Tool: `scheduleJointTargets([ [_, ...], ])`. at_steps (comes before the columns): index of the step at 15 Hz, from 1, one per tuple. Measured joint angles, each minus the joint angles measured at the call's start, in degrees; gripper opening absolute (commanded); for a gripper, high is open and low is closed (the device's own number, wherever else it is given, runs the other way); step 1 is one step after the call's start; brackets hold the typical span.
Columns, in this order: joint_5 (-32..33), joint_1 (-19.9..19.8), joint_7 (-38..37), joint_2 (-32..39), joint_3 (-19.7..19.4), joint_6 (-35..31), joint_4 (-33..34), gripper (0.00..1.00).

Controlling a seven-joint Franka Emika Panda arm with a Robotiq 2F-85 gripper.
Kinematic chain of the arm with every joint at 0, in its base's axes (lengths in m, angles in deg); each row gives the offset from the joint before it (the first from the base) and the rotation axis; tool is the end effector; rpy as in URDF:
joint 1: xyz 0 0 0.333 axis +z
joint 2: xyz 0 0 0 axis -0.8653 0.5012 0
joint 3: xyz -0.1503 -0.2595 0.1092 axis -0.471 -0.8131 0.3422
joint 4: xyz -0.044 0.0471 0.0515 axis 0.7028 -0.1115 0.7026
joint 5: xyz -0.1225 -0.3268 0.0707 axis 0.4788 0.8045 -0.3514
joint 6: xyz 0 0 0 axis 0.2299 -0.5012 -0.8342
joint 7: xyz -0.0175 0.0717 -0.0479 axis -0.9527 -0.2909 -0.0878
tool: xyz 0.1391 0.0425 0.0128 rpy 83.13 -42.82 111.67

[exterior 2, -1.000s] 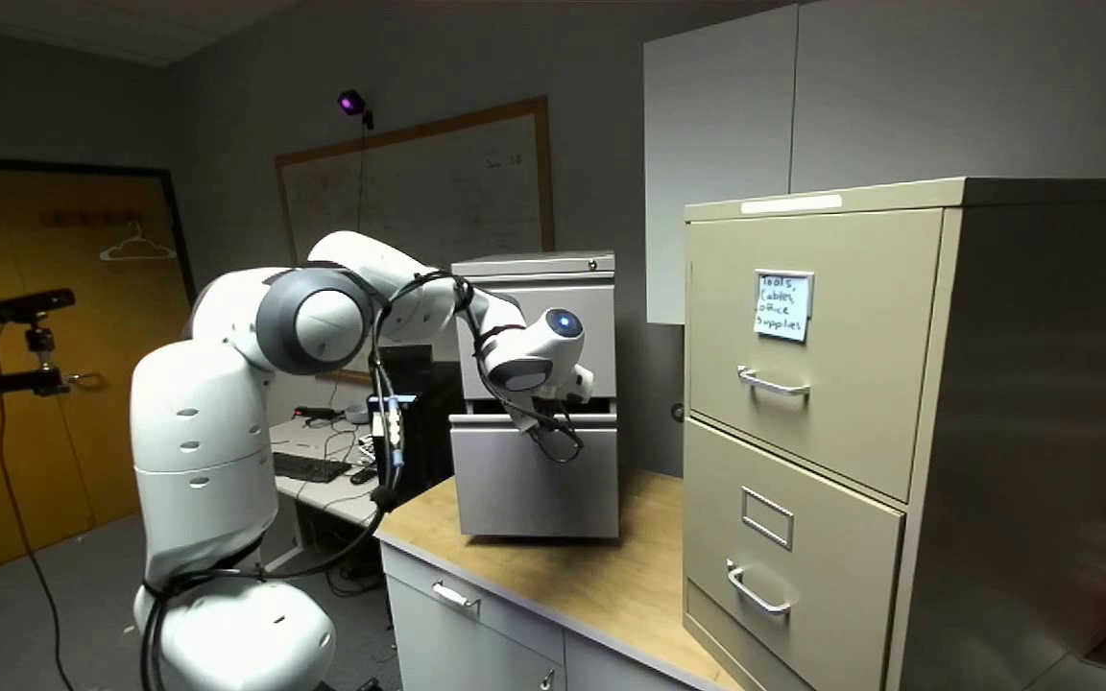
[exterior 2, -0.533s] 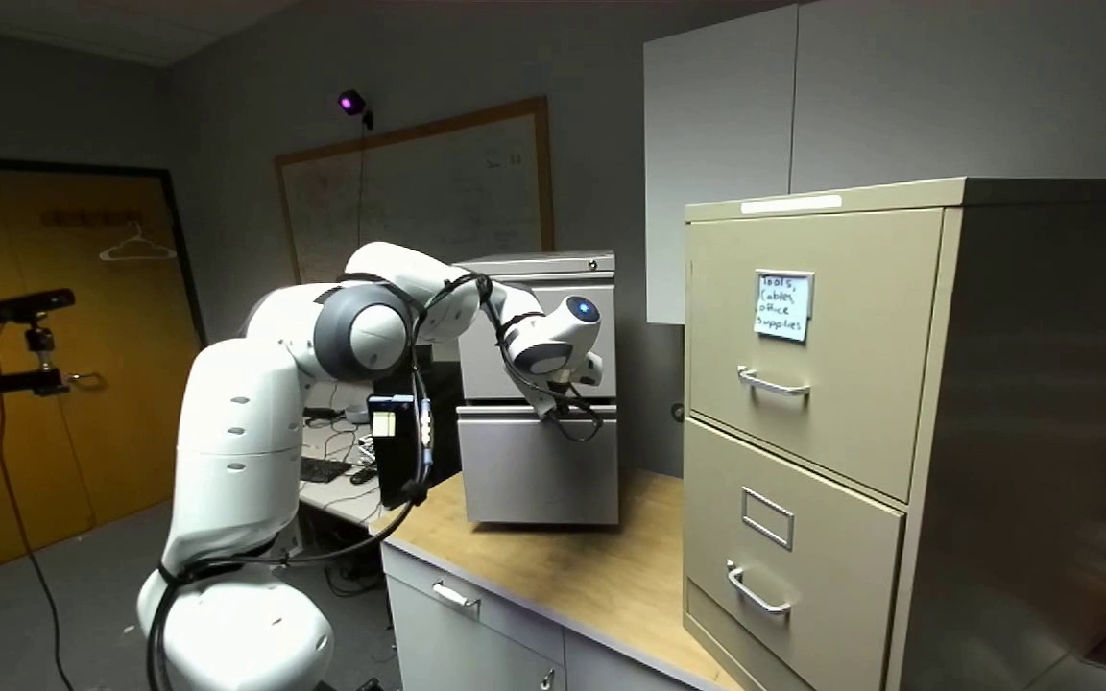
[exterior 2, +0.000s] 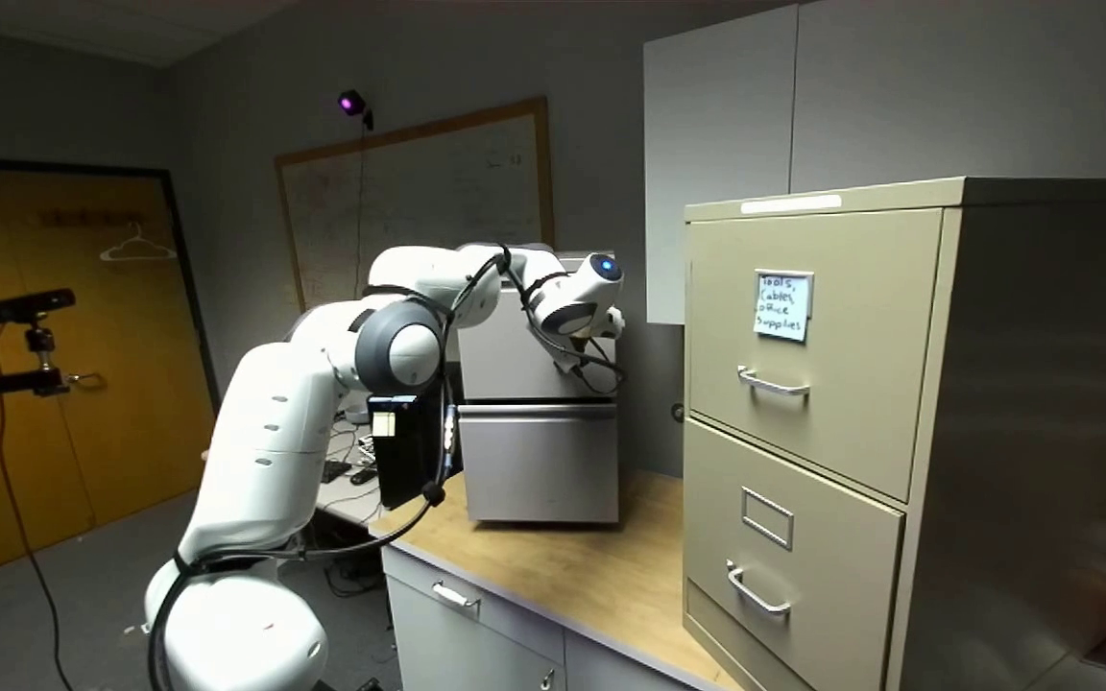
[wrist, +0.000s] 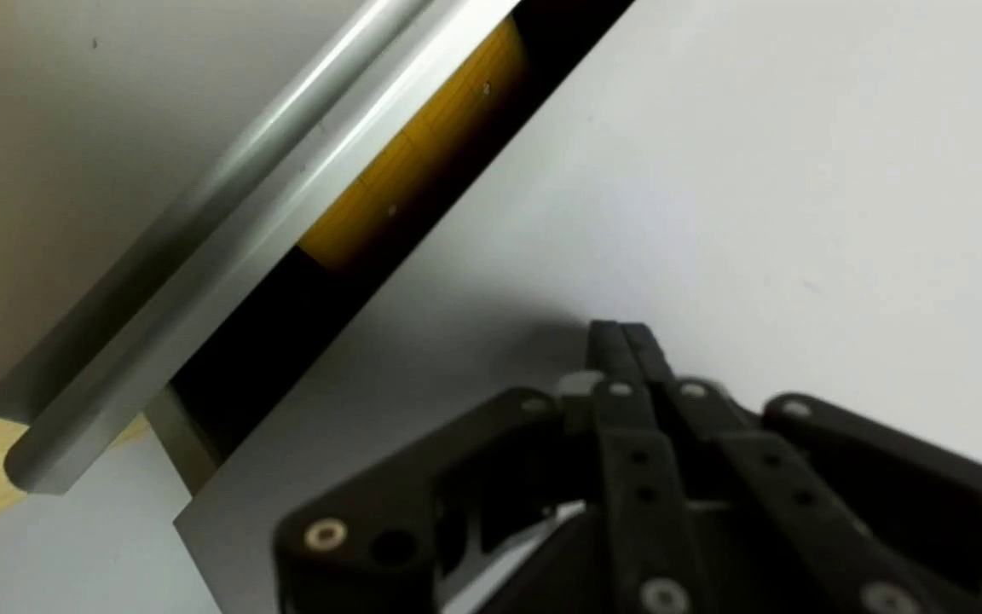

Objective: Close the bottom drawer of the white file cabinet

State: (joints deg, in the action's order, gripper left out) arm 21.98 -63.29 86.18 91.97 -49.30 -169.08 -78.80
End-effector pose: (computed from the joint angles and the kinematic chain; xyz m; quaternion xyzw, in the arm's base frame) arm 0.6897 0.0095 0.5235 -0.9140 0.0943 -0.1939 0.3437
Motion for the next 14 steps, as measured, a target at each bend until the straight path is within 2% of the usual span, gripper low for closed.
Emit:
scheduleJointTargets([
  [3, 1.2, -1.6, -1.8, 1.8, -0.3, 1.5, 2.5, 0.00],
  [6, 3.8, -4.1, -4.9, 2.3, -1.7, 2.5, 1.7, 0.00],
  [11, 4.5, -8.9, -5.8, 1.8, -3.4, 3.7, -5.3, 0.00],
  [14, 3.8, -9.1, -5.8, 1.9, -3.1, 3.0, -9.4, 0.00],
])
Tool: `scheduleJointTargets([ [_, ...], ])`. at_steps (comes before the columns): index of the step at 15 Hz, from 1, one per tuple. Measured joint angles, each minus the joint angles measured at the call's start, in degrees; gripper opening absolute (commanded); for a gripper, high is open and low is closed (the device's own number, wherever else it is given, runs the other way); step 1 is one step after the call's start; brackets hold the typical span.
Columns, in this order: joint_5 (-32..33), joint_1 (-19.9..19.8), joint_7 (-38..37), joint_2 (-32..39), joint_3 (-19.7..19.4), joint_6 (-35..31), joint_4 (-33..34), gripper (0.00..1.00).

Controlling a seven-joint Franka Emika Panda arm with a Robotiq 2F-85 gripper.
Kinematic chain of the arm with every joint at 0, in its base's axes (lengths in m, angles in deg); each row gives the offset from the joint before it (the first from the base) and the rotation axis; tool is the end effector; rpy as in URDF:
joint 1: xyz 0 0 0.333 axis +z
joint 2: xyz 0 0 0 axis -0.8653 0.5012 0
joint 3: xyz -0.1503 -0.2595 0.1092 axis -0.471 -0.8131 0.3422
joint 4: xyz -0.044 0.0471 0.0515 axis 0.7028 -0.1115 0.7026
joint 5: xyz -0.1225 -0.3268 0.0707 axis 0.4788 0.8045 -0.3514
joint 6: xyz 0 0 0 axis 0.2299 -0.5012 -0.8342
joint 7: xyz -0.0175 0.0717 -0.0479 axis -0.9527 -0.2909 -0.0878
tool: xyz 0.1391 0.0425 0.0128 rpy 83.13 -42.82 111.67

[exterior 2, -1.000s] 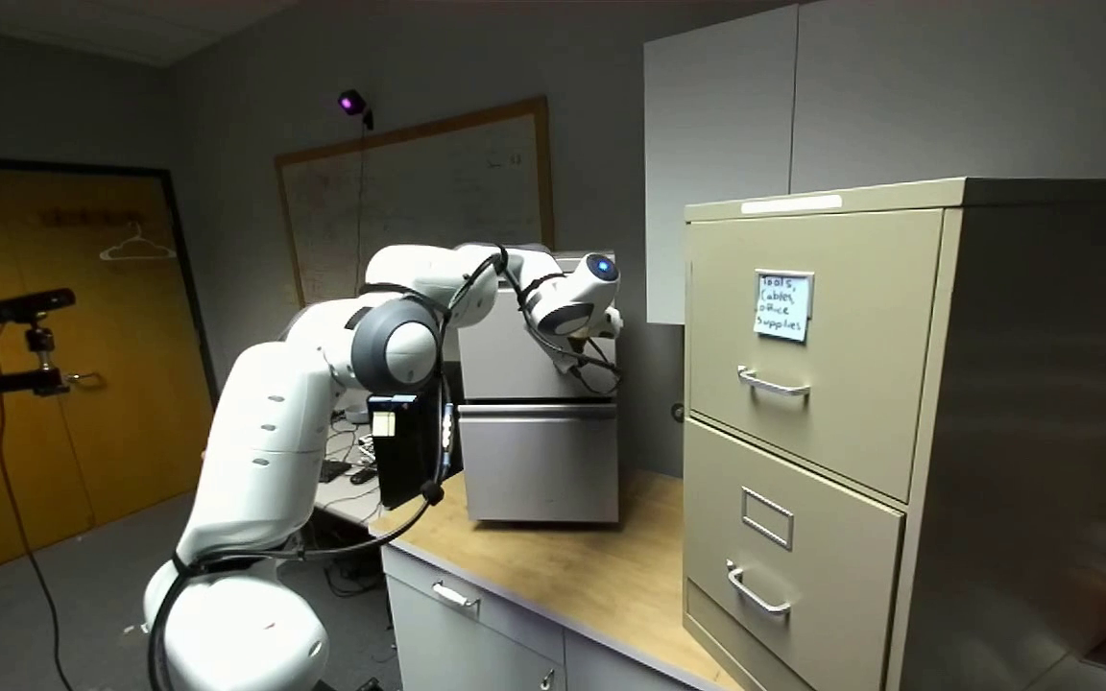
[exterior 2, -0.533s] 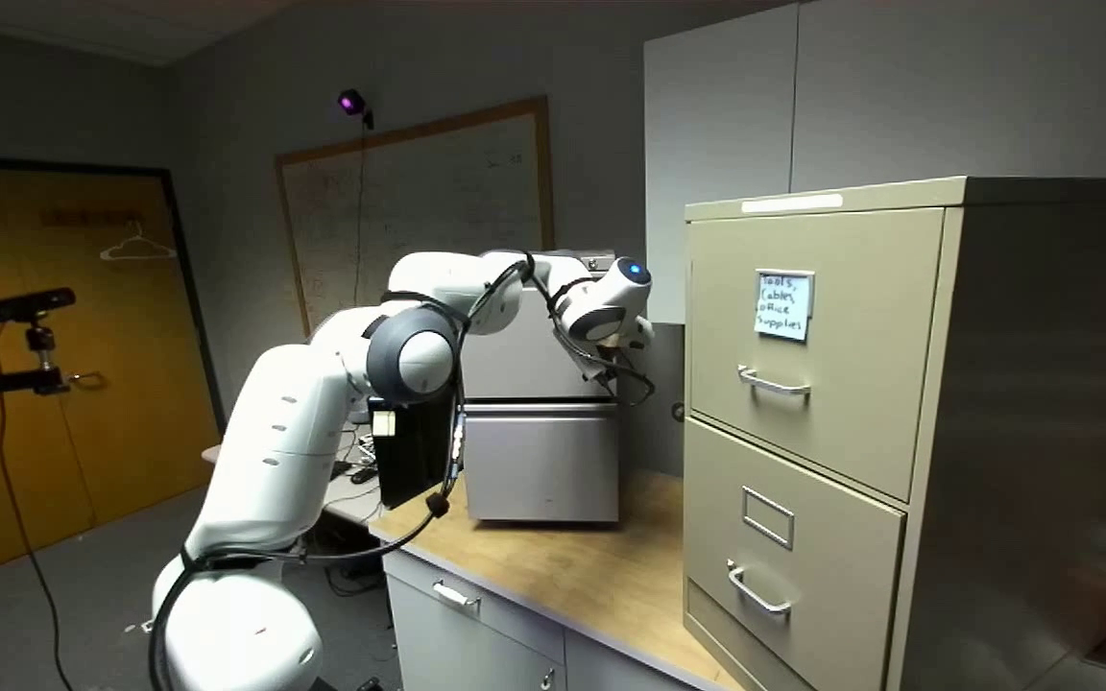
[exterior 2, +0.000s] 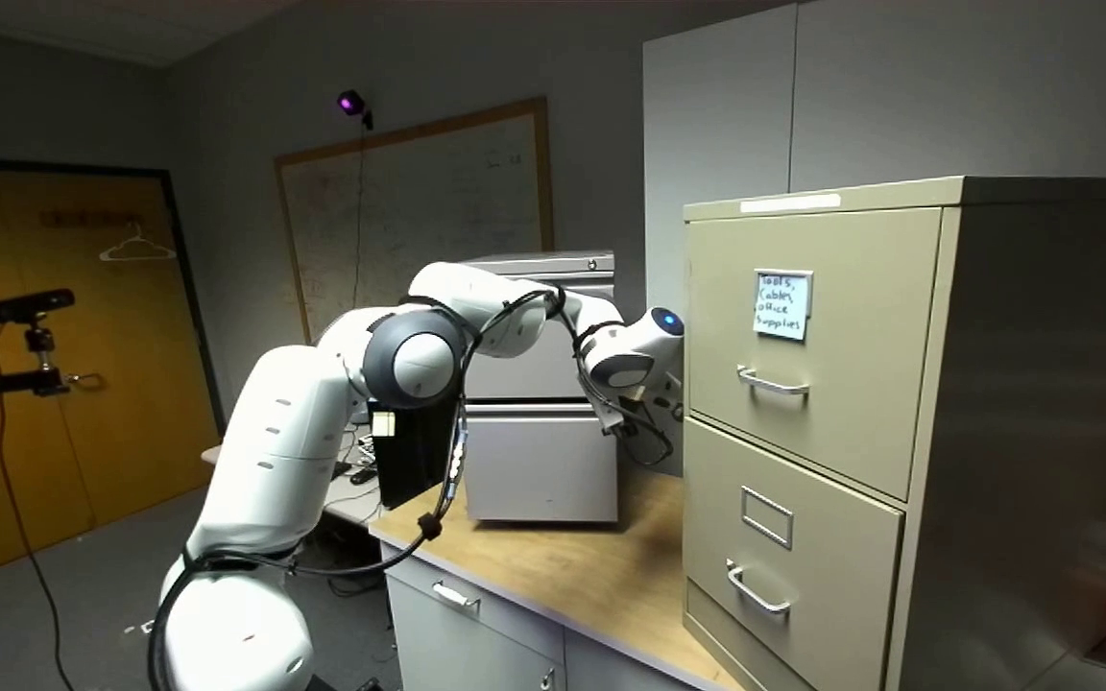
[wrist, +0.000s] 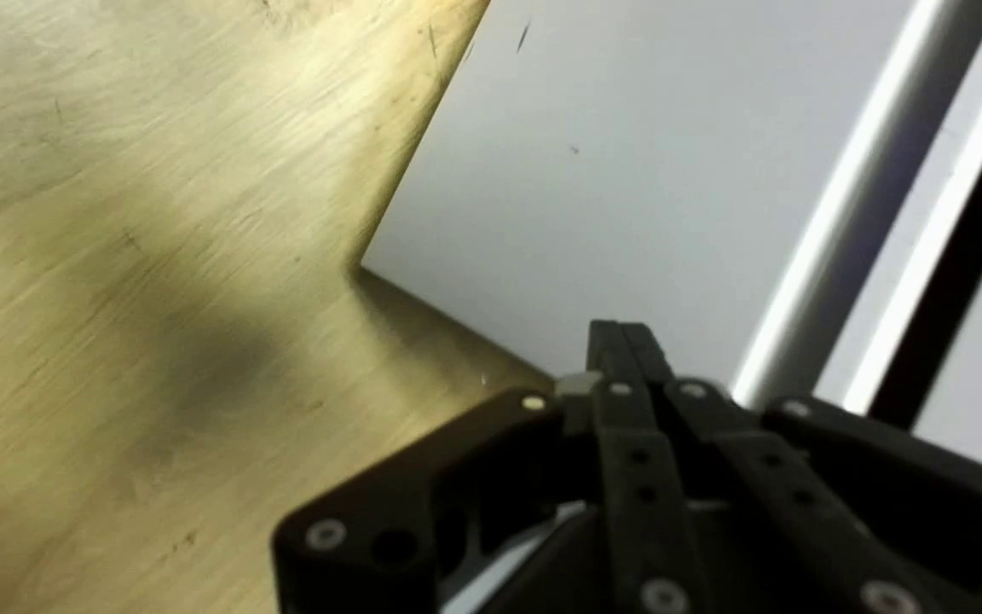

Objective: Close the bottom drawer of the white file cabinet

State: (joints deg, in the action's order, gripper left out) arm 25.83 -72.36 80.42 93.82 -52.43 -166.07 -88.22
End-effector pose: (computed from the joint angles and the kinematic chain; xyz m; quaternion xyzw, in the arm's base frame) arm 0.6550 -0.1242 0.4146 -0.9149 0.2492 -0.0938 0.3034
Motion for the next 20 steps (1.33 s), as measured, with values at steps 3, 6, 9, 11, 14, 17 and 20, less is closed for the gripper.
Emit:
scheduleJointTargets([
  [3, -2.6, 0.9, 0.0, 1.2, 1.5, -0.5, -1.7, 0.00],
  [6, -5.2, 2.2, 0.0, 3.4, 3.0, -0.5, -1.3, 0.00],
  [9, -7.4, 3.4, -0.1, 6.0, 3.9, -0.5, 0.5, 0.00],
  [11, -8.4, 3.4, -0.2, 7.3, 4.1, 0.1, 2.0, 0.00],
  [14, -10.7, 3.3, -0.2, 9.3, 4.2, 1.0, 4.4, 0.00],
  [17, -14.3, 3.1, -0.2, 11.8, 4.7, 1.5, 7.2, 0.00],
  [20, -16.1, 3.3, -0.3, 14.1, 5.3, 1.9, 10.6, 0.00],
])
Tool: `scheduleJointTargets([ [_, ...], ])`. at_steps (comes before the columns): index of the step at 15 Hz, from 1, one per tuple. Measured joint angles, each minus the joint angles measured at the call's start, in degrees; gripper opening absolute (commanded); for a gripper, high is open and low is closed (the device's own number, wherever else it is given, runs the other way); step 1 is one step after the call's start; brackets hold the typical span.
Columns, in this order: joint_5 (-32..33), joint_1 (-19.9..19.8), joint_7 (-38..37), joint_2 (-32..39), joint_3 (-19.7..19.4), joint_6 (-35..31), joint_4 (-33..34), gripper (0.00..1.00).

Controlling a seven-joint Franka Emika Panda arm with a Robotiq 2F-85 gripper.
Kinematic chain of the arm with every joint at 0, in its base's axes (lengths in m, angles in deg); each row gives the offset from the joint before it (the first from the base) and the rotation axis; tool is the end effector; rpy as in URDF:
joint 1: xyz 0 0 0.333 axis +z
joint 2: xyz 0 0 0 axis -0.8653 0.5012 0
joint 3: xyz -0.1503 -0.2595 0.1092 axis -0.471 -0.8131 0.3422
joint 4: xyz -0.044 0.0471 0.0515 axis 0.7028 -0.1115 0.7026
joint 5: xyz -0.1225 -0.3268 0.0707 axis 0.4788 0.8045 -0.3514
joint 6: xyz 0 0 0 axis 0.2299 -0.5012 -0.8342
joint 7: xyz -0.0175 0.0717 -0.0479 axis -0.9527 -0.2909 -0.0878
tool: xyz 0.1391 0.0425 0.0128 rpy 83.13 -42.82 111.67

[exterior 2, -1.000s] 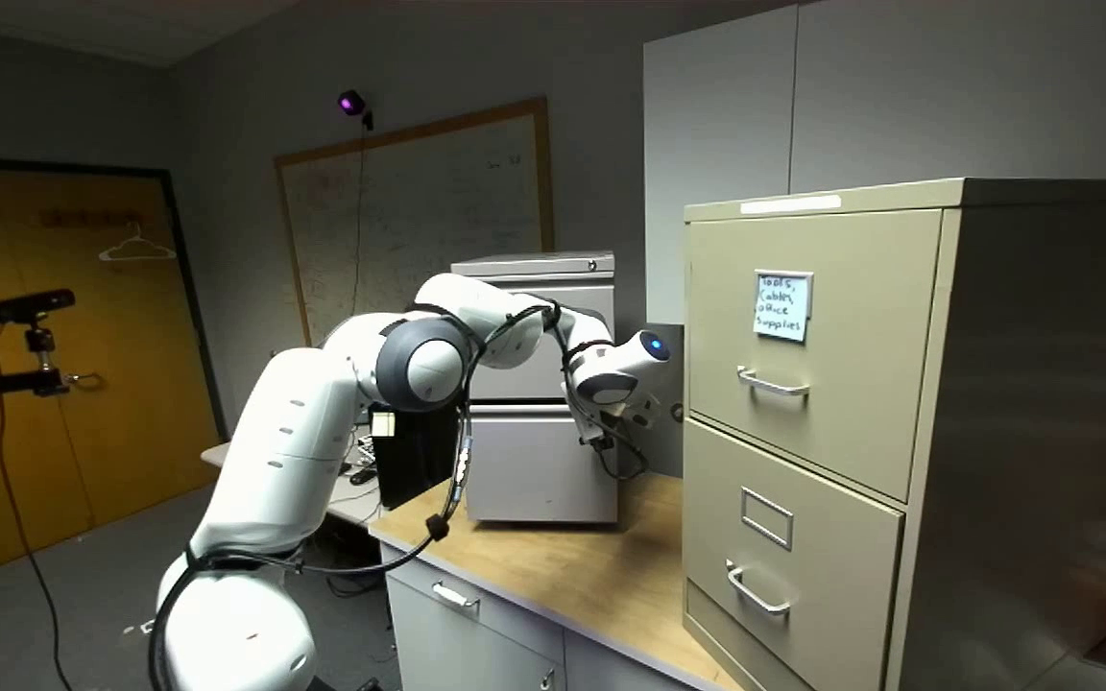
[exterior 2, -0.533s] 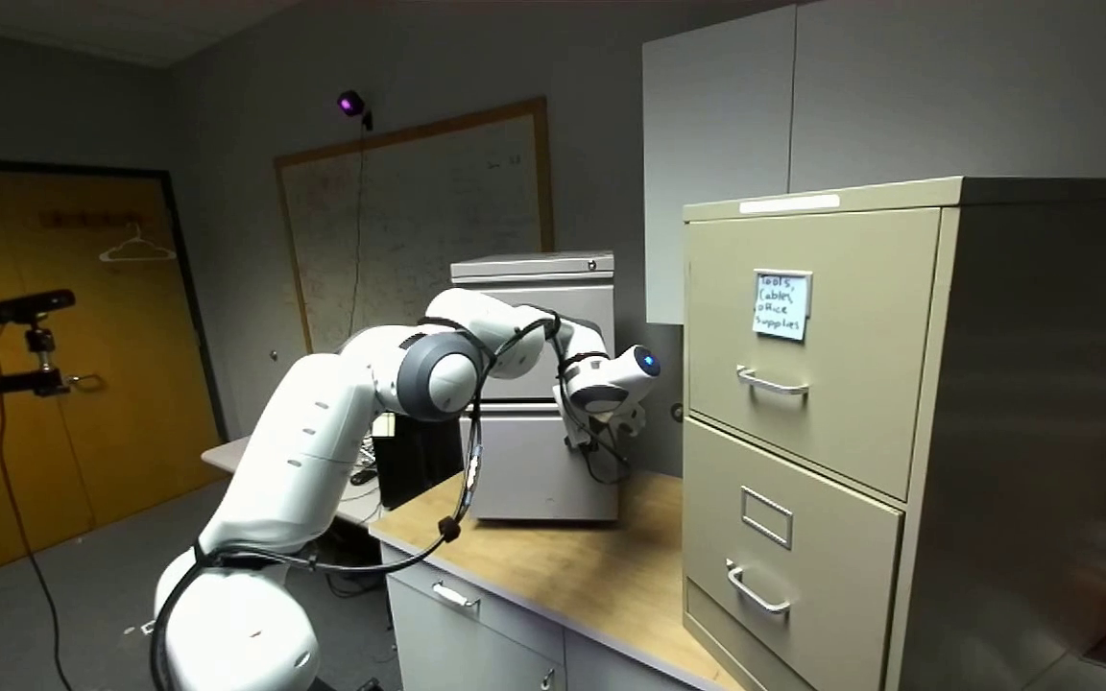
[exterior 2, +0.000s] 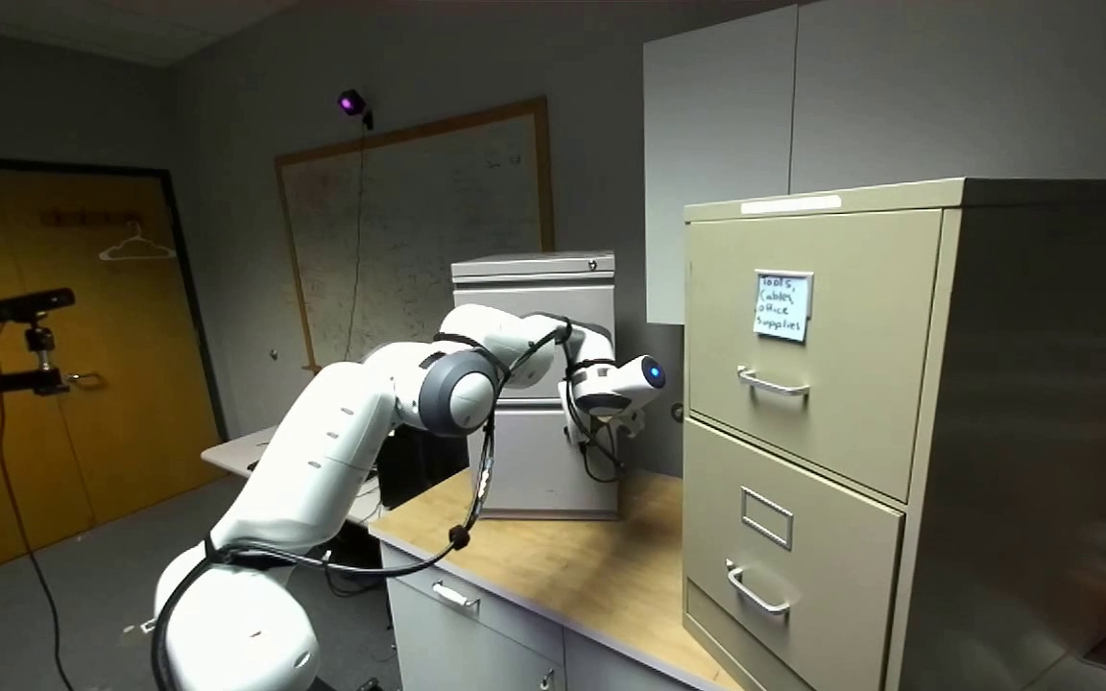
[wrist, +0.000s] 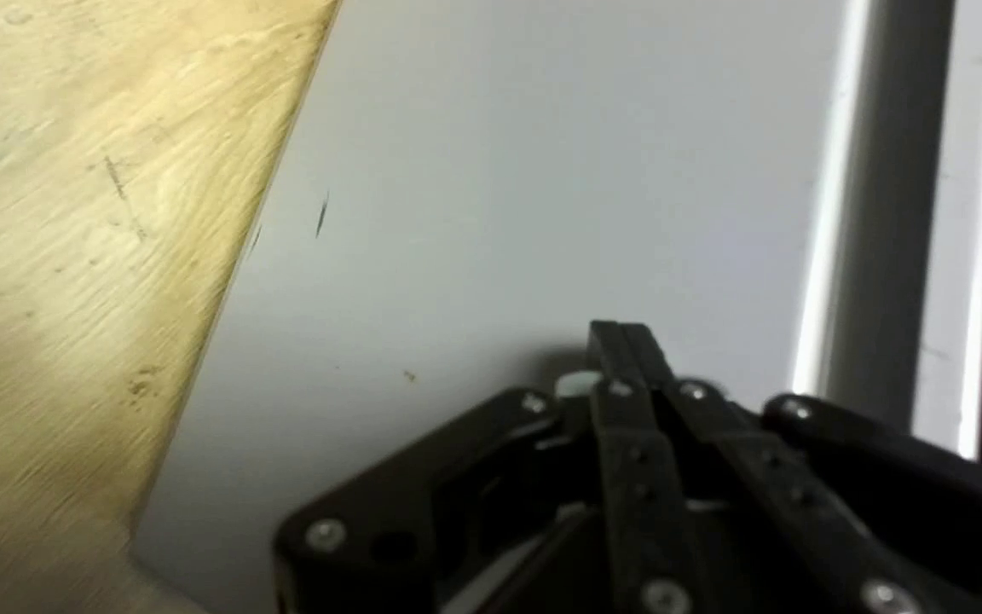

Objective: Close the bottom drawer of the white file cabinet

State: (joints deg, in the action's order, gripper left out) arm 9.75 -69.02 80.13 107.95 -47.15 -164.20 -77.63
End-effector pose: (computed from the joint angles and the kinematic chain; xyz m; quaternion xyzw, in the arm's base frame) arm 0.7180 -0.0216 0.3475 -0.8607 0.2454 -0.0382 0.4444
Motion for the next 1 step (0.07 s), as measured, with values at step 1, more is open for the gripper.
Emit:
scheduleJointTargets([
  [1, 0.0, 0.0, 0.0, 0.4, 0.0, 0.6, 0.7, 0.00],
])
